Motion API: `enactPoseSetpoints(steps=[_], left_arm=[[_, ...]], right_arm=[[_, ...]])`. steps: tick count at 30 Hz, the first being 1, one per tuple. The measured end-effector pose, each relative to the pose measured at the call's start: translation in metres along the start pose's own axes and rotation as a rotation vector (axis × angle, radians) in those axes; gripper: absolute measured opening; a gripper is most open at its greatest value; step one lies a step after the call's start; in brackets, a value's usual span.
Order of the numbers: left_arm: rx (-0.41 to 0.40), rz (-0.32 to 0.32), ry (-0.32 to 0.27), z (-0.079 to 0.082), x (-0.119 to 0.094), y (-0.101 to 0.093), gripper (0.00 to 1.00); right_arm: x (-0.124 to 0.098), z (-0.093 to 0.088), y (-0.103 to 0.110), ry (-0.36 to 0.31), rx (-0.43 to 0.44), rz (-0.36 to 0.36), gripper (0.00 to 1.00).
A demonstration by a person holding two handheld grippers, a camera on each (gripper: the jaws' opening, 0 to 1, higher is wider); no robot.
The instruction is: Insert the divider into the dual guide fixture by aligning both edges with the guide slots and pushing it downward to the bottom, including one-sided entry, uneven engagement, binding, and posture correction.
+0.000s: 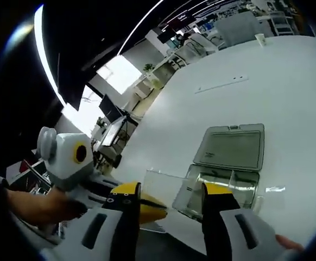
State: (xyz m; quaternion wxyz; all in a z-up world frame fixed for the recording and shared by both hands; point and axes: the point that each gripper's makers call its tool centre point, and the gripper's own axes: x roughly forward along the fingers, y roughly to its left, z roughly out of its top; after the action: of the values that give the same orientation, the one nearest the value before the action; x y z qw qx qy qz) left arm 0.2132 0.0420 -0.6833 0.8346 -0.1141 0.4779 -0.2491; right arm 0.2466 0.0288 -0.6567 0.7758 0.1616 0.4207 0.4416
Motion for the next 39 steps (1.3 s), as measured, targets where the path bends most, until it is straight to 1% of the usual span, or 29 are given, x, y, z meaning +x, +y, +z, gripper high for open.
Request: enactPoseSetpoints(steps=[2, 5, 7, 9, 11, 14, 16, 17, 19, 21, 23, 28, 32, 34, 37, 39], left_arm=[[-0.038, -0.008, -0.01, 0.003, -0.002, 0.001, 0.01], [-0.013, 0.022, 0.004, 0.003, -0.004, 0.009, 0.01], [-0.02, 0.034, 0.009, 0.006, -0.004, 0.014, 0.01], [-0.041, 0.049, 0.022, 0.006, -0.004, 0.019, 0.0], [-0.069, 0.061, 0.039, 0.006, -0.005, 0.023, 0.01], [-0.097, 0.08, 0.073, 0.004, -0.004, 0.028, 0.0], [-0.108, 0.097, 0.091, 0.004, -0.004, 0.032, 0.0], [-0.115, 0.101, 0.097, 0.004, -0.004, 0.033, 0.0], [-0.147, 0.102, 0.116, 0.002, -0.003, 0.033, 0.0], [-0.171, 0.106, 0.136, 0.0, -0.002, 0.034, 0.01], [-0.191, 0.119, 0.147, -0.001, 0.0, 0.037, 0.0], [-0.221, 0.141, 0.161, -0.002, 0.003, 0.036, 0.0], [-0.262, 0.153, 0.169, -0.002, 0.004, 0.034, 0.0], [-0.269, 0.164, 0.176, -0.002, 0.005, 0.032, 0.0], [-0.283, 0.18, 0.179, -0.003, 0.006, 0.033, 0.0], [-0.294, 0.195, 0.178, -0.004, 0.005, 0.033, 0.0]], right_arm=[[-0.004, 0.002, 0.003, -0.009, -0.012, 0.018, 0.41], [-0.008, 0.002, 0.005, -0.019, -0.033, 0.037, 0.41], [-0.011, 0.001, 0.006, -0.03, -0.056, 0.051, 0.41], [-0.014, -0.001, 0.007, -0.031, -0.094, 0.061, 0.42], [-0.015, -0.005, 0.008, -0.022, -0.151, 0.084, 0.42], [-0.018, -0.008, 0.008, -0.024, -0.232, 0.085, 0.42], [-0.02, -0.01, 0.01, -0.028, -0.259, 0.1, 0.43], [-0.02, -0.012, 0.01, -0.026, -0.303, 0.106, 0.43], [-0.021, -0.018, 0.011, -0.005, -0.347, 0.12, 0.43], [-0.022, -0.021, 0.012, -0.007, -0.387, 0.129, 0.44], [-0.023, -0.024, 0.012, -0.002, -0.397, 0.135, 0.45], [-0.027, -0.03, 0.014, 0.007, -0.503, 0.157, 0.48], [-0.033, -0.039, 0.018, 0.016, -0.589, 0.187, 0.49], [-0.036, -0.043, 0.017, 0.026, -0.611, 0.193, 0.5], [-0.041, -0.046, 0.015, 0.028, -0.623, 0.203, 0.5], [-0.045, -0.049, 0.014, 0.029, -0.65, 0.209, 0.51]])
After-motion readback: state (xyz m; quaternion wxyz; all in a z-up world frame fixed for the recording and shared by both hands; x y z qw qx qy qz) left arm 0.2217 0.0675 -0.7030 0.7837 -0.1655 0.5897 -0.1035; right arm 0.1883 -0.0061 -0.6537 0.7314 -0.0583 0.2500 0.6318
